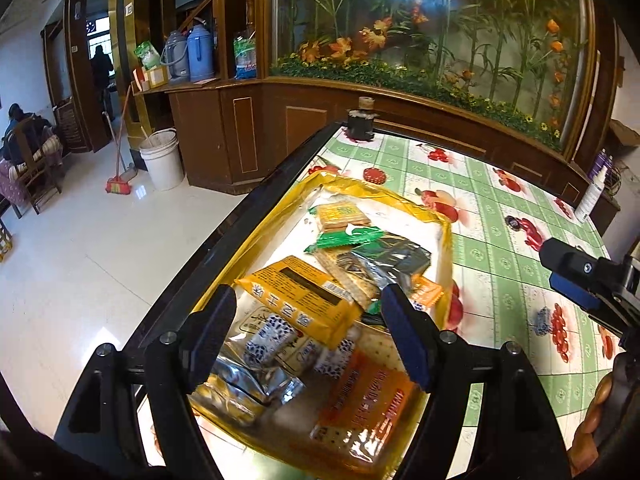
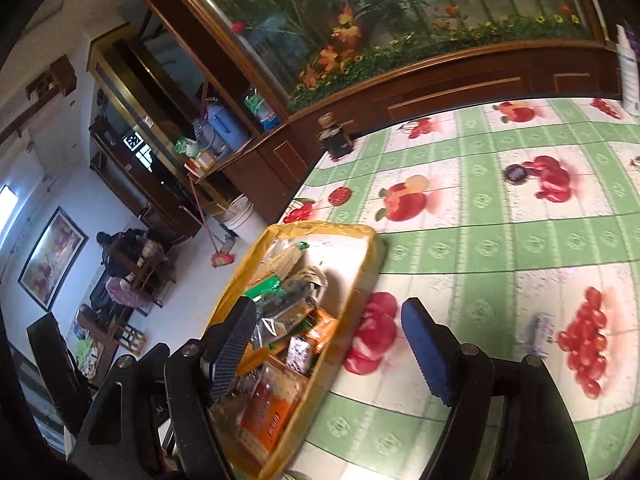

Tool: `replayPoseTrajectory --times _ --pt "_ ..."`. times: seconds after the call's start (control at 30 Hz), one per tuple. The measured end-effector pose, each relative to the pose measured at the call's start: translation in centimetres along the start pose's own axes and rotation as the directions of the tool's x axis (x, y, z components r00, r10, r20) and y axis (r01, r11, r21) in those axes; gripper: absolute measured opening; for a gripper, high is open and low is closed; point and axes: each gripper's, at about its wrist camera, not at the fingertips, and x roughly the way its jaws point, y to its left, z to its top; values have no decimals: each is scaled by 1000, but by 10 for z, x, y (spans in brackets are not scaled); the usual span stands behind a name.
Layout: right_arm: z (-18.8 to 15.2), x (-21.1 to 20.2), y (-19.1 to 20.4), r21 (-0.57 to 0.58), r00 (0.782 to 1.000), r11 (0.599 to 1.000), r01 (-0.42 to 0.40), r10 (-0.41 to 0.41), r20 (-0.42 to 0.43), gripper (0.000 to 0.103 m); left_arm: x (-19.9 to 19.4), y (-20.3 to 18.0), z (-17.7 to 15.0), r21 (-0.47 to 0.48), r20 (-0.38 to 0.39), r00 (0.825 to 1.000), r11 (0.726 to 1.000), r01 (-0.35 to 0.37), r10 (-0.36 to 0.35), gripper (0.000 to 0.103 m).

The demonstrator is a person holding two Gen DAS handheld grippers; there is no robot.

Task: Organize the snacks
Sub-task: 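Lower both packs into the tray and open both tools, then move the left tool to the small white packet while the right tool approaches the orange bag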

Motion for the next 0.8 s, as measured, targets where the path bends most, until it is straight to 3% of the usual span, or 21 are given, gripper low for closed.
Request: replayPoseTrajectory --times 0.43,0.8 --pt "-29 -70 -66 82 994 993 90 -94 46 77 -32 -39 -6 79 35 998 996 52 -55 75" --pt "-43 -121 -125 183 978 968 169 -188 93 78 -40 -92 -16 152 5 990 979 140 -142 76"
